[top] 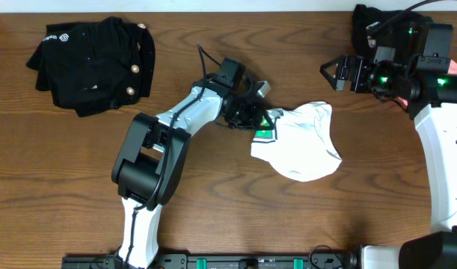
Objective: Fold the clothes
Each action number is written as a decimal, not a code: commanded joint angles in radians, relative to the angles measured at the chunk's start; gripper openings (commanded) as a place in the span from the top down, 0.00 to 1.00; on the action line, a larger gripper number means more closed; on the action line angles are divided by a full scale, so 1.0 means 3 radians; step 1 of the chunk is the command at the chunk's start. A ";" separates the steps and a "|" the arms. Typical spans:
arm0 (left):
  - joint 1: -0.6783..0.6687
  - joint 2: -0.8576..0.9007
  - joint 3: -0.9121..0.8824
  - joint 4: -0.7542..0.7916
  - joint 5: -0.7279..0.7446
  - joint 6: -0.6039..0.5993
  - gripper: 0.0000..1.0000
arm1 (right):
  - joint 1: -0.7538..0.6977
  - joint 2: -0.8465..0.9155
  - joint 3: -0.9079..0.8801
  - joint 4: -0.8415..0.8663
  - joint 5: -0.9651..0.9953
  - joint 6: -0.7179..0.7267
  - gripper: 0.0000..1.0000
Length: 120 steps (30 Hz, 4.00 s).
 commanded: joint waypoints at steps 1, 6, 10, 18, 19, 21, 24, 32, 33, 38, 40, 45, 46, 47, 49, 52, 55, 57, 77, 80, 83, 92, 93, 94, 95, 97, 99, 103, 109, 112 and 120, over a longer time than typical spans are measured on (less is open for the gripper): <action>0.0008 0.0051 0.0005 0.0118 0.0060 -0.0234 0.94 | -0.0015 -0.0033 0.0039 -0.0008 -0.0004 -0.0067 0.01; 0.0083 0.0050 0.0008 0.0415 0.0075 -0.0575 0.94 | -0.0015 -0.0033 0.0039 -0.0023 -0.0003 -0.0067 0.01; 0.0299 0.0048 0.0008 0.0643 0.0074 -0.0917 0.94 | -0.0015 -0.0032 0.0039 -0.0036 -0.0001 -0.0069 0.01; 0.0949 0.0048 0.0008 0.1472 0.0072 -0.1720 0.94 | -0.0015 -0.0032 0.0039 -0.0036 0.0003 -0.0069 0.01; 0.1047 0.0048 0.0008 0.1722 0.0070 -0.1883 0.94 | -0.0015 -0.0032 0.0039 -0.0034 0.0003 -0.0069 0.01; 0.1180 0.0048 0.0008 0.2174 0.0045 -0.2102 0.94 | -0.0015 -0.0032 0.0039 -0.0036 0.0003 -0.0069 0.01; 0.1375 0.0048 0.0008 0.2920 -0.0155 -0.2439 0.94 | -0.0015 -0.0032 0.0039 -0.0048 0.0001 -0.0069 0.01; 0.1876 0.0048 0.0020 0.4008 -0.0951 -0.2981 0.94 | -0.0014 -0.0032 0.0039 -0.0131 0.0000 -0.0067 0.01; 0.1943 0.0048 0.0024 0.4008 -0.0988 -0.3017 0.94 | -0.0014 -0.0032 0.0039 -0.0135 0.0000 -0.0067 0.01; 0.2255 0.0048 0.0024 0.4008 -0.1041 -0.3031 0.94 | -0.0013 -0.0032 0.0039 -0.0159 -0.0001 -0.0067 0.01; 0.2372 0.0048 0.0027 0.4008 -0.1119 -0.3082 0.94 | -0.0011 -0.0032 0.0039 -0.0158 -0.0003 -0.0066 0.01; 0.2619 0.0048 0.0039 0.4095 -0.1203 -0.3166 0.94 | -0.0008 -0.0032 0.0039 -0.0158 -0.0004 -0.0025 0.02; 0.2659 0.0048 0.0039 0.4117 -0.1203 -0.3168 0.94 | -0.0005 -0.0032 0.0039 -0.0156 -0.0004 -0.0025 0.02; 0.2698 0.0048 0.0041 0.4122 -0.1203 -0.3168 0.94 | -0.0003 -0.0032 0.0039 -0.0155 -0.0004 -0.0019 0.02; 0.2773 0.0048 0.0045 0.4120 -0.1189 -0.3168 0.94 | 0.0005 -0.0032 0.0039 -0.0151 -0.0003 -0.0003 0.02; 0.2870 0.0048 0.0045 0.4119 -0.1095 -0.3166 0.94 | 0.0014 -0.0032 0.0039 -0.0122 -0.0003 0.0014 0.02; 0.2970 0.0048 0.0045 0.4119 -0.0898 -0.3165 0.94 | 0.0019 -0.0032 0.0039 -0.0064 -0.0004 0.0062 0.03; 0.3047 0.0048 0.0045 0.4119 -0.0767 -0.3165 0.94 | 0.0034 -0.0032 0.0039 -0.0031 -0.0003 0.0085 0.03; 0.3559 0.0048 0.0036 0.2562 0.0074 -0.2913 0.94 | 0.0076 -0.0031 0.0039 0.0074 -0.0015 0.0136 0.04; 0.3559 0.0048 0.0036 0.2274 -0.0062 -0.2847 0.94 | 0.0076 -0.0031 0.0039 0.0078 -0.0017 0.0136 0.03; 0.3559 0.0048 0.0036 0.2031 -0.0159 -0.2770 0.94 | 0.0076 -0.0028 0.0039 0.0084 -0.0015 0.0136 0.04; 0.3563 0.0048 0.0036 0.1696 -0.0179 -0.2524 0.45 | 0.0099 -0.0020 0.0039 0.0127 -0.0009 0.0135 0.02; 0.3572 0.0041 0.0036 0.1649 -0.0182 -0.2524 0.44 | 0.0109 -0.0019 0.0039 0.0135 0.0001 0.0134 0.02; 0.3582 0.0032 0.0036 0.1602 -0.0196 -0.2524 0.43 | 0.0117 -0.0019 0.0039 0.0146 0.0011 0.0134 0.02; 0.3596 0.0014 0.0036 0.1548 -0.0223 -0.2519 0.43 | 0.0120 -0.0019 0.0039 0.0158 0.0011 0.0134 0.02; 0.3633 -0.0045 0.0036 0.1438 -0.0280 -0.2448 0.42 | 0.0120 -0.0019 0.0039 0.0178 0.0011 0.0134 0.01; 0.3686 -0.0145 0.0036 0.1297 -0.0366 -0.2322 0.41 | 0.0120 -0.0014 0.0039 0.0207 0.0013 0.0132 0.01; 0.3783 -0.0407 0.0036 0.0988 -0.0626 -0.2054 0.38 | 0.0120 0.0015 0.0039 0.0238 0.0085 0.0132 0.01; 0.3827 -0.0866 0.0036 0.0516 -0.1132 -0.1593 0.13 | 0.0120 0.0089 0.0039 0.0273 0.0128 0.0078 0.01; 0.3827 -0.1055 0.0036 0.0299 -0.1254 -0.1409 0.12 | 0.0120 0.0145 0.0039 0.0320 0.0126 0.0071 0.01; 0.3702 -0.1696 0.0036 -0.0217 -0.1293 -0.0777 0.12 | 0.0187 0.0104 0.0098 0.0392 0.0263 -0.0500 0.01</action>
